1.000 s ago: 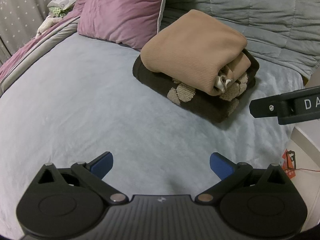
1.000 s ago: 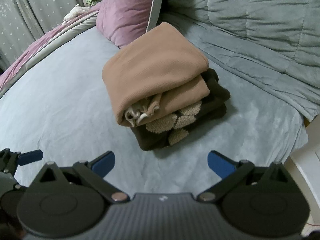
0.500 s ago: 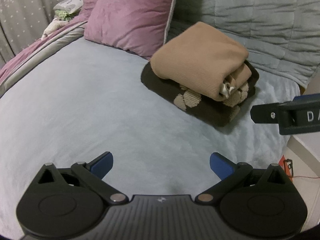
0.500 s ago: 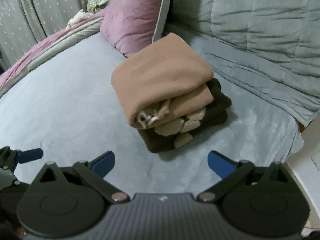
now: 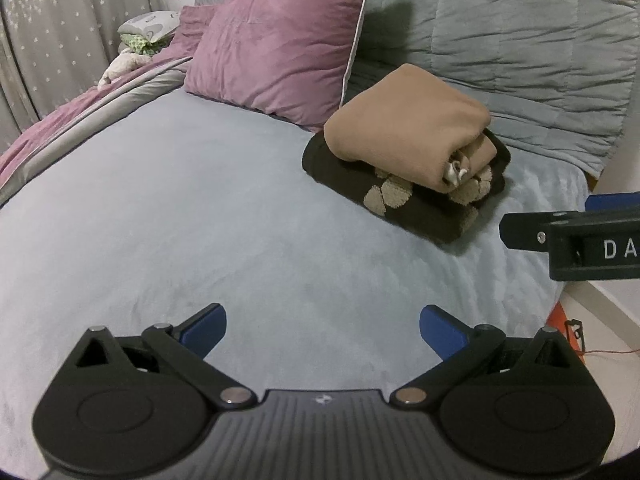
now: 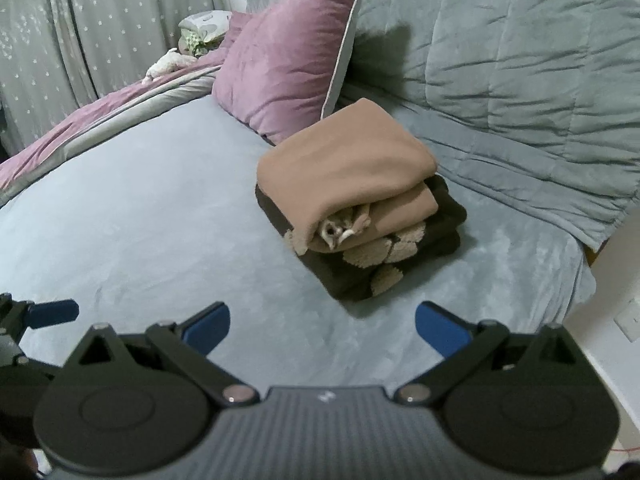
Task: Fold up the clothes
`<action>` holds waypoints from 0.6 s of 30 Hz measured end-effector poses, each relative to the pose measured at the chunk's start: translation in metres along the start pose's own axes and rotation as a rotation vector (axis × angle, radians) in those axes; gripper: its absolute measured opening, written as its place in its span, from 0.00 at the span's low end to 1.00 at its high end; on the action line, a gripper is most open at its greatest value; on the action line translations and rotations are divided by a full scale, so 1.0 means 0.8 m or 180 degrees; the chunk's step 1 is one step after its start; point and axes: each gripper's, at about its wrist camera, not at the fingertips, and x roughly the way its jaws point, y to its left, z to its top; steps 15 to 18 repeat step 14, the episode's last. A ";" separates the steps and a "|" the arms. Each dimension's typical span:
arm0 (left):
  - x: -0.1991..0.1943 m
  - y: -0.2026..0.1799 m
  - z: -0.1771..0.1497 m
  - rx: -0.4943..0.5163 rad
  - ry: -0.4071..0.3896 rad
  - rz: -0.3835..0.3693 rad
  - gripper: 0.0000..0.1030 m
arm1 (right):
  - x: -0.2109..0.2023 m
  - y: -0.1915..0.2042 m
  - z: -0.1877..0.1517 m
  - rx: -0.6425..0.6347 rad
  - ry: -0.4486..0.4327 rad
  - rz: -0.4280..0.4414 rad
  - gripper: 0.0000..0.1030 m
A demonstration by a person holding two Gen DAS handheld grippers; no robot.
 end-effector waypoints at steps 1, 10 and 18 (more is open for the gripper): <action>-0.002 0.001 -0.003 -0.0005 -0.0002 -0.0009 1.00 | -0.003 0.002 -0.002 -0.0007 -0.0012 0.0003 1.00; -0.013 0.014 -0.017 -0.0062 -0.0002 -0.0067 1.00 | -0.009 0.021 -0.015 -0.0059 -0.0020 0.0068 1.00; -0.010 0.028 -0.025 -0.0172 0.0017 -0.0053 1.00 | -0.004 0.035 -0.015 -0.0118 -0.0015 0.0070 1.00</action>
